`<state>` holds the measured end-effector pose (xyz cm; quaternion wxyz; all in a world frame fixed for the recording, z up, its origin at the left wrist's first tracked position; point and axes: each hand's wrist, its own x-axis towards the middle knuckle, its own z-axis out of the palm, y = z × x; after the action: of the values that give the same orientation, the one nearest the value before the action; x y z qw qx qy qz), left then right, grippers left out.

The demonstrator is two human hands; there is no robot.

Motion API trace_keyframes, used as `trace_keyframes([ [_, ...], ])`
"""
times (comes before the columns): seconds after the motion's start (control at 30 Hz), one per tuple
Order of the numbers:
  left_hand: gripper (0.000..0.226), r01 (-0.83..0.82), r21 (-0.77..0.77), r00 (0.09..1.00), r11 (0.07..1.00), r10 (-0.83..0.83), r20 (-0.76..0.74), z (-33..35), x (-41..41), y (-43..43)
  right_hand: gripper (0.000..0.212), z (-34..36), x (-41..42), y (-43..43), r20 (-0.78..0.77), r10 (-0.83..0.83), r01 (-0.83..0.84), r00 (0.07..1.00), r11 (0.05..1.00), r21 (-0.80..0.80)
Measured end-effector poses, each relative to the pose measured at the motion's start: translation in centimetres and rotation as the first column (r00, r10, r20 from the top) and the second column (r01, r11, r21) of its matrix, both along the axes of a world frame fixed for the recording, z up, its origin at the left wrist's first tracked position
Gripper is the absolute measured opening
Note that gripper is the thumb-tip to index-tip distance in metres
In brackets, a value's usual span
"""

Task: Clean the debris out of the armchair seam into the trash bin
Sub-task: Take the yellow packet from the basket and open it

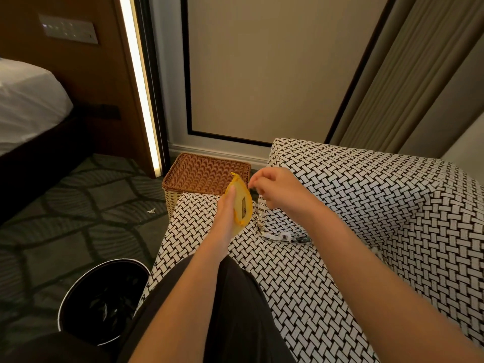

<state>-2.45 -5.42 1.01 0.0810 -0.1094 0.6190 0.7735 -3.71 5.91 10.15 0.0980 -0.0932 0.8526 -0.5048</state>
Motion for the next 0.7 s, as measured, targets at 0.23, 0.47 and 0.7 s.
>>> trace_keyframes([
  [0.23, 0.048, 0.053, -0.062, 0.998, 0.997, -0.052, 0.021, 0.2, -0.5, 0.4, 0.021, -1.0, -1.6, -1.3, 0.026, 0.106, -0.108, 0.994, 0.932, 0.346],
  [0.47, 0.069, -0.023, -0.069, 0.962, 0.997, 0.041, 0.27, -1.4, -1.4, -0.1, 0.03, -2.3, -2.8, -0.9, 0.036, 0.077, -0.085, 0.996, 0.901, 0.426],
  [0.7, 0.081, -0.128, -0.063, 0.938, 0.99, 0.141, 0.316, -1.6, -2.1, -0.8, 0.022, -3.8, -3.8, 0.5, -0.007, -0.1, 0.1, 0.995, 0.989, 0.109],
])
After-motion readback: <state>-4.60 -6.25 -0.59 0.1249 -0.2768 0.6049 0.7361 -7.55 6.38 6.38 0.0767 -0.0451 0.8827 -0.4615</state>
